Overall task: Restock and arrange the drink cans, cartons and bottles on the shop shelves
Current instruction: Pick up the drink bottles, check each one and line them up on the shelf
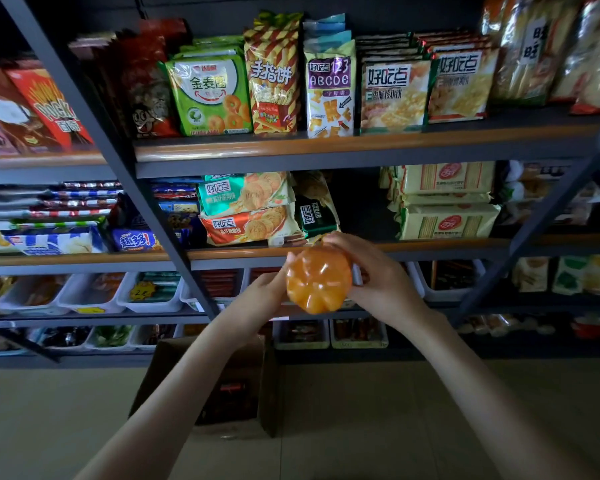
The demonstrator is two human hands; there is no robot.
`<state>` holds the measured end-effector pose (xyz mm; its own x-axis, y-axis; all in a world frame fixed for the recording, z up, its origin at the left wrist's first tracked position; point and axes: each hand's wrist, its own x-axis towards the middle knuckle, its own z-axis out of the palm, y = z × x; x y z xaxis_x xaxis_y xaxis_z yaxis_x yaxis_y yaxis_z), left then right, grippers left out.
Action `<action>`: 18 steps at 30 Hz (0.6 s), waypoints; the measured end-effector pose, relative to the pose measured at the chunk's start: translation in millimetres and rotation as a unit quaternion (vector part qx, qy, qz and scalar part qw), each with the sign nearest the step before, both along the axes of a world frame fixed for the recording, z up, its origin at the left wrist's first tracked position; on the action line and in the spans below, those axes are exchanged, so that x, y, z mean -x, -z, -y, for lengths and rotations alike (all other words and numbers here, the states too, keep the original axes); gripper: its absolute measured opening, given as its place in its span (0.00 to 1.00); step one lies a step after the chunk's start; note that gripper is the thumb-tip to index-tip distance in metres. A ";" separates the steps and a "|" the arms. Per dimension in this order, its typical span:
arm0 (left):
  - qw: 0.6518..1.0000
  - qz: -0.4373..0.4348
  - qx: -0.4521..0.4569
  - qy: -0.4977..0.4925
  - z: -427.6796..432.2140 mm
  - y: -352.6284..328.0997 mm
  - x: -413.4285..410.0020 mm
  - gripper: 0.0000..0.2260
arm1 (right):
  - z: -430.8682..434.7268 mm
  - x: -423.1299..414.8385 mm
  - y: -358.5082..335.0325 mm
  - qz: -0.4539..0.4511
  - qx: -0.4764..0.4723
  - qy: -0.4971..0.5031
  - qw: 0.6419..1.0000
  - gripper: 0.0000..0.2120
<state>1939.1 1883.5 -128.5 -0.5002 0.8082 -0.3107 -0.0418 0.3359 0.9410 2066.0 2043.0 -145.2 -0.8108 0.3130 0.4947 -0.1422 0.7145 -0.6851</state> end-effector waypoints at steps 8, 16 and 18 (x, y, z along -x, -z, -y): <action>0.941 -0.311 -0.106 0.076 -5.2 28.4 -13.8 0.28 | 2.7 -6.6 -8.6 -0.028 0.339 0.011 0.940 0.15; 0.952 -0.270 -0.131 -0.055 -13.8 35.1 -28.9 0.27 | -1.1 -11.4 -8.0 0.008 0.467 -0.015 0.884 0.17; 0.952 -0.264 -0.133 -0.085 -15.0 37.1 -30.9 0.27 | -2.3 -11.9 -6.2 0.035 0.408 0.009 0.912 0.24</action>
